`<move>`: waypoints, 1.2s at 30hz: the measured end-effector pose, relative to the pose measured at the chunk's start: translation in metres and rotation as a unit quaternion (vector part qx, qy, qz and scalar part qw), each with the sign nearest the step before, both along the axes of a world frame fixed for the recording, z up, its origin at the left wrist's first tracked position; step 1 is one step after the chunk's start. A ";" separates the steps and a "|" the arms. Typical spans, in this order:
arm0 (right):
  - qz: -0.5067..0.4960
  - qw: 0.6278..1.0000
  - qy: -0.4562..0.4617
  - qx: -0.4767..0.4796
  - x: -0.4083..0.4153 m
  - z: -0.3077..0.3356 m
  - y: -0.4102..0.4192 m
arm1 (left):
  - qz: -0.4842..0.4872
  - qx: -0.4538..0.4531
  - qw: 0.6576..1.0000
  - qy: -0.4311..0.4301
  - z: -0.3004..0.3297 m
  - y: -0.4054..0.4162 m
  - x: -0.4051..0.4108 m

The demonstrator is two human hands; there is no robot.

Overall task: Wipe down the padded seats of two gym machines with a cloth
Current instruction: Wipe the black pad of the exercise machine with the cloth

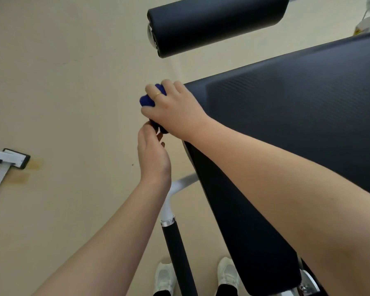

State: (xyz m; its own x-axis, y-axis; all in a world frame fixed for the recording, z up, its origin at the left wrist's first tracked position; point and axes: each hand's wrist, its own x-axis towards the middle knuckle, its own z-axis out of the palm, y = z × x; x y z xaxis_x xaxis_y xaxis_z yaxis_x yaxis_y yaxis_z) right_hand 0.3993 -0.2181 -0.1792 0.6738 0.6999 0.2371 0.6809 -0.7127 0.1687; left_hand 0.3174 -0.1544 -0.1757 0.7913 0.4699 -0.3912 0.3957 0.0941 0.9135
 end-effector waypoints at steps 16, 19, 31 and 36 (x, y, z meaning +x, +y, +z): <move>-0.380 0.882 0.142 0.240 0.031 0.023 -0.069 | -0.156 0.162 0.974 0.003 0.007 -0.022 0.021; -0.265 0.925 0.169 0.215 0.023 0.023 -0.042 | -0.157 0.183 0.970 0.005 0.007 -0.019 0.024; -0.345 0.918 0.107 0.162 0.033 0.021 -0.079 | -0.230 0.337 0.913 0.031 0.004 -0.021 0.032; -0.268 0.945 0.110 0.150 0.031 0.019 -0.103 | -0.246 0.455 0.855 0.038 0.012 -0.038 0.038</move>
